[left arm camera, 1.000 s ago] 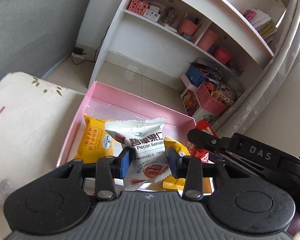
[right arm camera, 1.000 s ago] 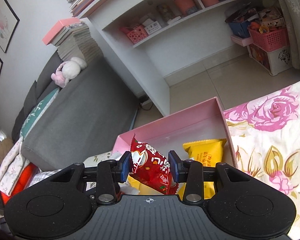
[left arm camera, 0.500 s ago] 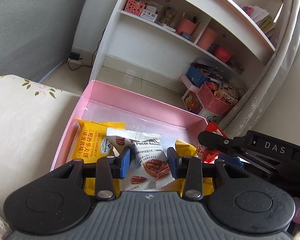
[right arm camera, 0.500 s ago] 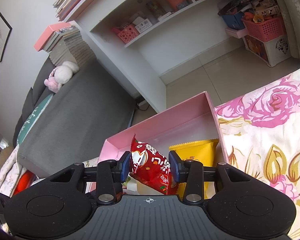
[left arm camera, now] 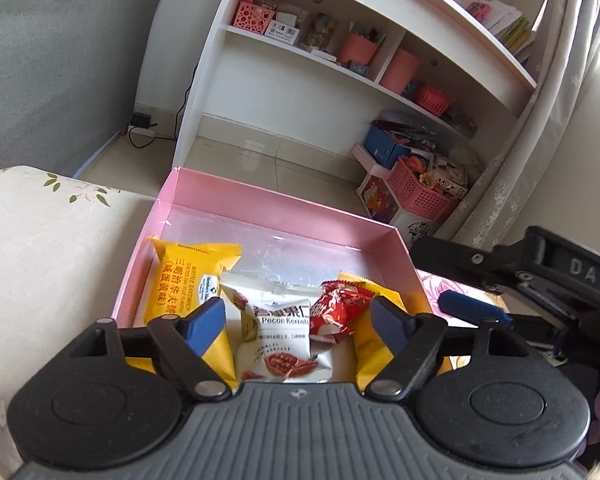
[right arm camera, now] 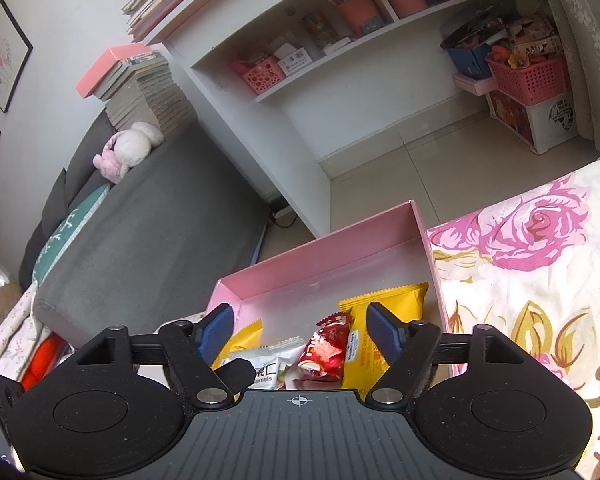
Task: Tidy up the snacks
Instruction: 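Carry the pecan packet and red candy into the box and open both tools, then withdraw both tools from the box toward the remaining snacks, then grasp a clear pastry pack with the left tool while the right tool grasps a pecan packet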
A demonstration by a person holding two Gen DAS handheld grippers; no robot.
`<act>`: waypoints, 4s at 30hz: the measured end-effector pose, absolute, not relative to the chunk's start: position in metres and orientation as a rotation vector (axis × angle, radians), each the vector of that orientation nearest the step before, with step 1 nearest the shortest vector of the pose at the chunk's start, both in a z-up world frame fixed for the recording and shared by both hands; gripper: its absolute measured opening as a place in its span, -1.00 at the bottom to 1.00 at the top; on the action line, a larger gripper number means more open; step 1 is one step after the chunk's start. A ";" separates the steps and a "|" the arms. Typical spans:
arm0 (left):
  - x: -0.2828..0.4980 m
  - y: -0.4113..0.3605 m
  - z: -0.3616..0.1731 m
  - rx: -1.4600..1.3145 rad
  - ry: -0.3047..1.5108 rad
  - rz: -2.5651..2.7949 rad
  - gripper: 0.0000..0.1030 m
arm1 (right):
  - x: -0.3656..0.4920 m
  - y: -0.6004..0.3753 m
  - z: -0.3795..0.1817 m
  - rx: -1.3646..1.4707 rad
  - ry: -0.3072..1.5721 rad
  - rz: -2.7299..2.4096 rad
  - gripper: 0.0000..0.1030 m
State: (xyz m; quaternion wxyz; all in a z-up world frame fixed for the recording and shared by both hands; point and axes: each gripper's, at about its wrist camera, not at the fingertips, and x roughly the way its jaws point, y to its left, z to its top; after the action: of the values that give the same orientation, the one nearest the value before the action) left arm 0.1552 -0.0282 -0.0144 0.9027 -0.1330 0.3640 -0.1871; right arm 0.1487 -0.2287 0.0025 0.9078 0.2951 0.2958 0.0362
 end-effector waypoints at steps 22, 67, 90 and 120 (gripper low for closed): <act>0.107 0.011 0.005 -0.143 0.805 -0.333 0.99 | 0.076 -0.168 0.041 0.315 0.631 0.007 1.00; 0.113 0.055 -0.051 -0.302 0.931 -0.529 -0.49 | 0.084 -0.196 -0.058 0.587 0.758 -0.026 0.56; 0.100 0.101 -0.037 -0.194 0.844 -0.371 -0.45 | 0.072 -0.204 -0.031 0.371 0.794 -0.085 -0.33; 0.094 0.051 -0.051 0.289 0.810 -0.457 -0.22 | 0.081 -0.200 -0.039 0.488 0.827 -0.056 0.02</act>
State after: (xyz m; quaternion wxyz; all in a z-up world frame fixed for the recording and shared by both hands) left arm 0.0940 0.0510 -0.0508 0.8838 0.1387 0.3893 -0.2194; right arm 0.0808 -0.2003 -0.0387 0.8865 0.2348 0.3979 -0.0269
